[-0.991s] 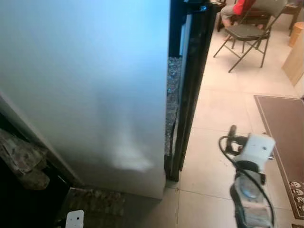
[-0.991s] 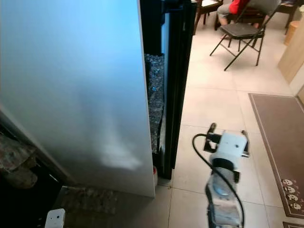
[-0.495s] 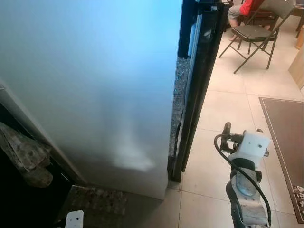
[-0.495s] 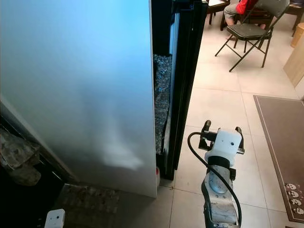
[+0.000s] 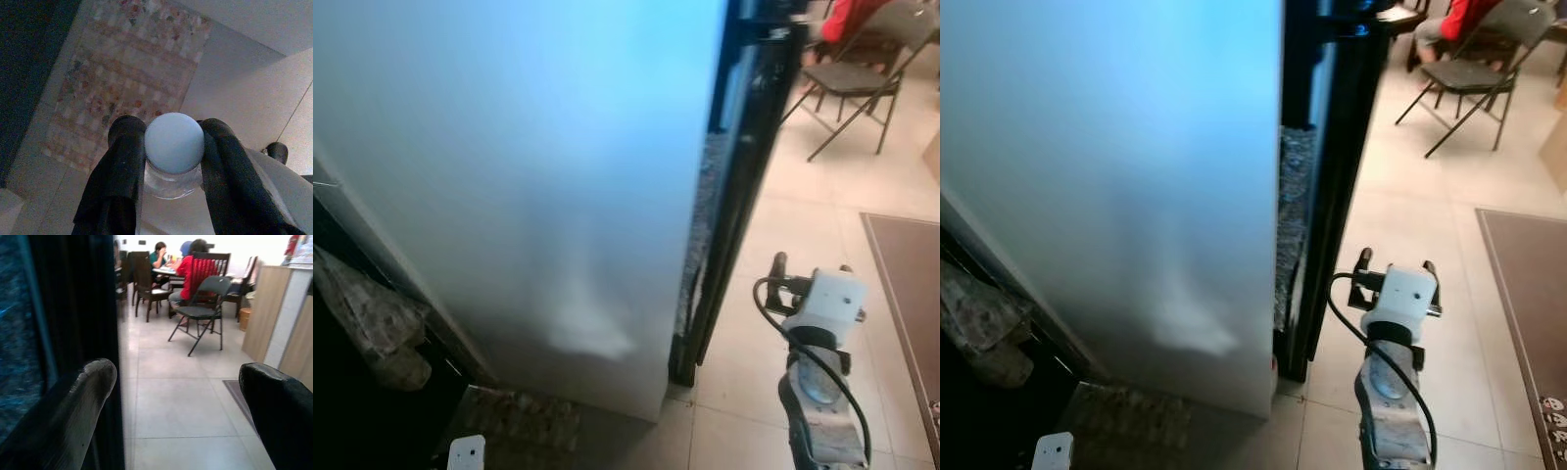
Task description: Restocking fridge
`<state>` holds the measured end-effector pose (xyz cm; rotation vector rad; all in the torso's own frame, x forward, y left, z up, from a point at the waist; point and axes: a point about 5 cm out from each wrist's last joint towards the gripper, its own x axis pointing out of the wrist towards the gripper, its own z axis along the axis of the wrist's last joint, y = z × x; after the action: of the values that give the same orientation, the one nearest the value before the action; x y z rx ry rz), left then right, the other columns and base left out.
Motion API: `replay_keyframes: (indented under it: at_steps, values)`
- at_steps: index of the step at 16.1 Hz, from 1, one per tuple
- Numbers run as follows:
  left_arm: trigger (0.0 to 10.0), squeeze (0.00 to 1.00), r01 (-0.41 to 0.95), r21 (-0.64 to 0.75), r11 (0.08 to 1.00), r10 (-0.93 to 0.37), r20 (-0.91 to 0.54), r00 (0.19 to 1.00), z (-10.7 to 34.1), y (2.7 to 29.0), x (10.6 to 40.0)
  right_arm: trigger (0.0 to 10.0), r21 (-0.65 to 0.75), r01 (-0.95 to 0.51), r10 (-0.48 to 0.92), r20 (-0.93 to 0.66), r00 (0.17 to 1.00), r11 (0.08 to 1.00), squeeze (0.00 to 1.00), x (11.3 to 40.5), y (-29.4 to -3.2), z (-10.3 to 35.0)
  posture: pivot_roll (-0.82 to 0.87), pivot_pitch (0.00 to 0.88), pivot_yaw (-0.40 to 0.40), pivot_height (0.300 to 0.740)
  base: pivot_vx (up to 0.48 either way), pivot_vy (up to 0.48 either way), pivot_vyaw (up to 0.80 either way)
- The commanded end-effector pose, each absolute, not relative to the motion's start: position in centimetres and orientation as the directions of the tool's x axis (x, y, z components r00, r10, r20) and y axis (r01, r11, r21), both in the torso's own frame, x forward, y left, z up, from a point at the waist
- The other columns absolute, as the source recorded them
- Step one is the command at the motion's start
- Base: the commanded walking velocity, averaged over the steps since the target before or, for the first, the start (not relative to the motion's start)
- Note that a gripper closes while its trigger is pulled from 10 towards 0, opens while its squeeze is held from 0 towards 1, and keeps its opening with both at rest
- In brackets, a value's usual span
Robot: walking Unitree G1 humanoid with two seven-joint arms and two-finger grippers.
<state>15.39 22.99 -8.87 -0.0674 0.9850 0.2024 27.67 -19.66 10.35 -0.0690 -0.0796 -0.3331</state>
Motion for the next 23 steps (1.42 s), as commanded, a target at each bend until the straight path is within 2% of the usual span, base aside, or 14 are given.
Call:
replay_keyframes:
  at_steps: [1, 3, 12, 14, 17, 18, 19, 20, 21, 22, 23]
  values:
    - [10.0, 0.00, -0.200, 0.042, 0.979, 0.143, -0.839, 0.525, -8.9, 23.1, 15.2, 10.0, -0.047, 0.329, -0.325, 0.085, 0.942, 0.943, 0.00, 27.7, -19.8, 10.3, -0.15, 0.000, 0.059, 0.740, 0.285, 0.000, 0.00]
    - [10.0, 0.00, -0.199, 0.044, 0.979, 0.144, -0.840, 0.524, -8.9, 23.1, 15.2, 10.0, -0.046, 0.325, -0.321, 0.085, 0.943, 0.945, 0.00, 27.7, -19.7, 10.3, -0.15, 0.000, 0.060, 0.740, 0.283, 0.000, 0.00]
    - [10.0, 0.00, -0.203, 0.043, 0.978, 0.146, -0.837, 0.527, -8.9, 23.1, 15.3, 10.0, -0.049, 0.298, -0.294, 0.073, 0.953, 0.953, 0.00, 27.7, -19.4, 10.2, -0.15, 0.000, 0.059, 0.740, 0.000, 0.000, 0.00]
    - [10.0, 0.00, -0.202, 0.045, 0.978, 0.147, -0.838, 0.526, -8.9, 23.1, 15.3, 10.0, -0.038, 0.182, -0.180, 0.031, 0.983, 0.983, 0.00, 27.9, -18.1, 9.6, -0.15, 0.000, 0.059, 0.740, 0.000, 0.000, 0.00]
    - [10.0, 0.00, -0.201, 0.047, 0.979, 0.148, -0.838, 0.526, -8.9, 23.1, 15.3, 10.0, -0.022, 0.117, -0.117, 0.030, 0.993, 0.993, 0.00, 28.4, -17.7, 9.8, -0.15, 0.000, 0.060, 0.740, 0.000, 0.000, 0.00]
    - [10.0, 0.00, -0.200, 0.048, 0.979, 0.149, -0.837, 0.526, -8.9, 23.2, 15.3, 10.0, -0.024, 0.069, -0.068, 0.035, 0.997, 0.997, 0.08, 28.7, -17.3, 10.0, -0.16, 0.000, 0.061, 0.740, 0.000, 0.000, 0.00]
    - [10.0, 0.00, -0.200, 0.048, 0.979, 0.149, -0.837, 0.526, -8.9, 23.2, 15.3, 10.0, -0.018, 0.054, -0.054, 0.039, 0.998, 0.998, 0.08, 28.8, -17.2, 10.1, -0.16, 0.000, 0.062, 0.740, 0.000, 0.000, 0.00]
    - [10.0, 0.00, -0.200, 0.048, 0.979, 0.148, -0.837, 0.526, -8.9, 23.2, 15.3, 10.0, -0.027, 0.055, -0.054, 0.044, 0.998, 0.998, 1.00, 28.9, -17.2, 10.3, -0.16, 0.000, 0.063, 0.740, 0.000, 0.000, 0.00]
    - [10.0, 0.00, -0.198, 0.048, 0.979, 0.148, -0.838, 0.526, -8.9, 23.2, 15.3, 10.0, -0.051, 0.066, -0.063, 0.051, 0.997, 0.997, 1.00, 29.2, -17.5, 10.6, -0.16, 0.000, 0.064, 0.740, 0.000, 0.000, 0.00]
    - [10.0, 0.00, -0.197, 0.049, 0.979, 0.147, -0.838, 0.526, -8.9, 23.2, 15.3, 10.0, -0.060, 0.077, -0.073, 0.057, 0.996, 0.995, 0.89, 29.4, -17.8, 10.8, -0.16, 0.000, 0.064, 0.740, 0.000, 0.000, 0.00]
    - [10.0, 0.00, -0.195, 0.049, 0.980, 0.147, -0.838, 0.526, -8.9, 23.2, 15.3, 10.0, -0.074, 0.069, -0.064, 0.064, 0.996, 0.995, 0.00, 29.8, -17.9, 11.1, -0.17, 0.000, 0.069, 0.740, 0.000, 0.000, 0.00]
